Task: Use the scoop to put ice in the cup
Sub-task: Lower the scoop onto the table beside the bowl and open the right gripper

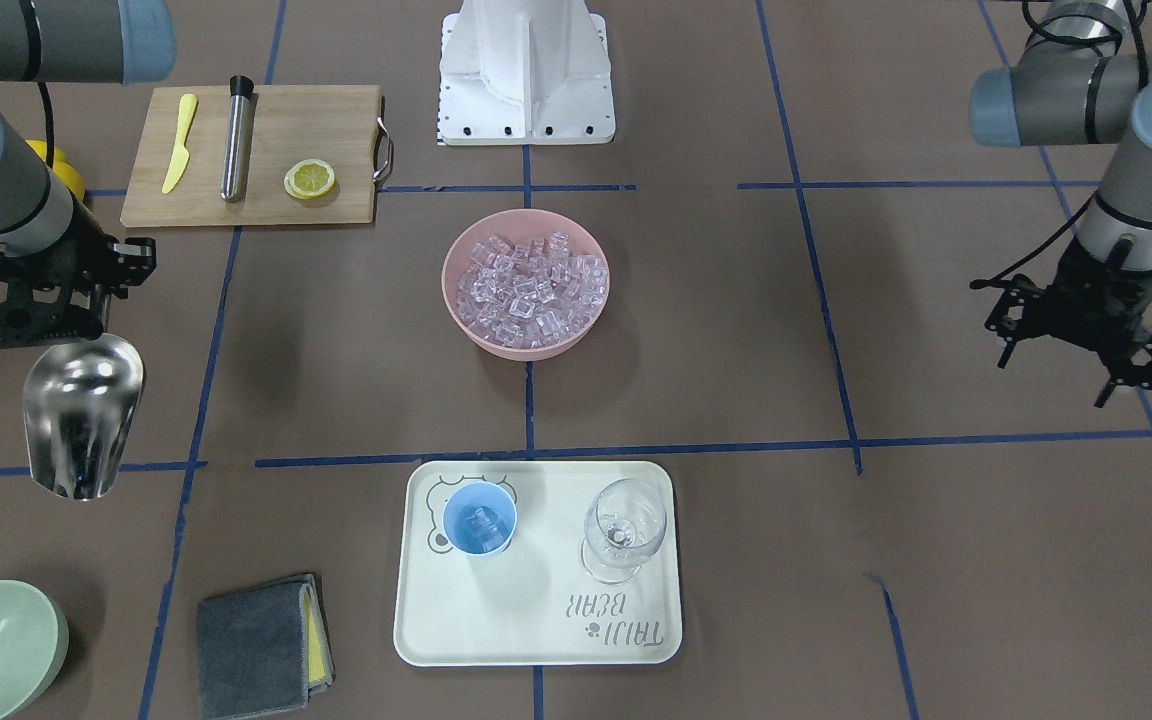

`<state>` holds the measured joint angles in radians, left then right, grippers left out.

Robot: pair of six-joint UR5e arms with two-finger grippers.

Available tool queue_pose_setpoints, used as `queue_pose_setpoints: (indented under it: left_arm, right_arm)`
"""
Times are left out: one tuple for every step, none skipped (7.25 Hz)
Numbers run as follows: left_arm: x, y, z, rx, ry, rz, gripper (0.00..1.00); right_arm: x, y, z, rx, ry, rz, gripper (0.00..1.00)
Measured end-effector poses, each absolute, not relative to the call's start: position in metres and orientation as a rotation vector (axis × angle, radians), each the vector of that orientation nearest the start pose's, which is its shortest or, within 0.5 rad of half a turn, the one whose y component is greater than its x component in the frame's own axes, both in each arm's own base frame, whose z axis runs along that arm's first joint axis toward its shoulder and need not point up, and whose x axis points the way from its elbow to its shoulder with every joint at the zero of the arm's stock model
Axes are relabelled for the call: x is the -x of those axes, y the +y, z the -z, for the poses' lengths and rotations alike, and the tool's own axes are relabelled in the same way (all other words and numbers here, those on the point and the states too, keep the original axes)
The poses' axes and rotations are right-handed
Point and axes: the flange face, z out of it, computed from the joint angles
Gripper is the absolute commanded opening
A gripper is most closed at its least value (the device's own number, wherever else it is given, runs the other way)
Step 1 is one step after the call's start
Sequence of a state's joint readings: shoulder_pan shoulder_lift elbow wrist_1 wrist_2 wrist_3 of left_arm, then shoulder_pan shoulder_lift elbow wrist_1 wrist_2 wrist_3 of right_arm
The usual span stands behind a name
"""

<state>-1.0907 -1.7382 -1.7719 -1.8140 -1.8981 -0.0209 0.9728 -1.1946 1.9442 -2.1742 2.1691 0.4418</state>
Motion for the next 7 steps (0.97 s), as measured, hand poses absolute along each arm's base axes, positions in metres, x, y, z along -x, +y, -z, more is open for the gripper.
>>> queue_pose_setpoints:
  left_arm:
    - [-0.149,-0.560,-0.474,-0.442,0.456,-0.490,1.00]
    - [-0.121,-0.563,-0.483,-0.367,0.511,-0.438,1.00]
    - [-0.099,-0.563,-0.489,-0.311,0.595,-0.398,1.00]
    - [-0.083,-0.561,-0.494,-0.261,0.655,-0.364,1.00]
    - [-0.071,-0.560,-0.498,-0.225,0.678,-0.334,1.00]
    - [-0.065,-0.559,-0.500,-0.207,0.685,-0.316,1.00]
    - [-0.062,-0.559,-0.501,-0.200,0.687,-0.309,1.00]
  right_arm:
    - [0.246,-0.489,-0.377,0.206,-0.619,0.192,0.00]
    - [0.256,-0.476,-0.395,0.246,-0.648,0.200,0.00]
    - [0.276,-0.465,-0.408,0.282,-0.657,0.204,0.00]
    - [0.298,-0.459,-0.418,0.307,-0.658,0.190,0.00]
    - [0.314,-0.455,-0.431,0.322,-0.656,0.168,0.00]
    - [0.324,-0.454,-0.451,0.334,-0.652,0.154,0.00]
    - [0.329,-0.454,-0.474,0.336,-0.653,0.149,0.00]
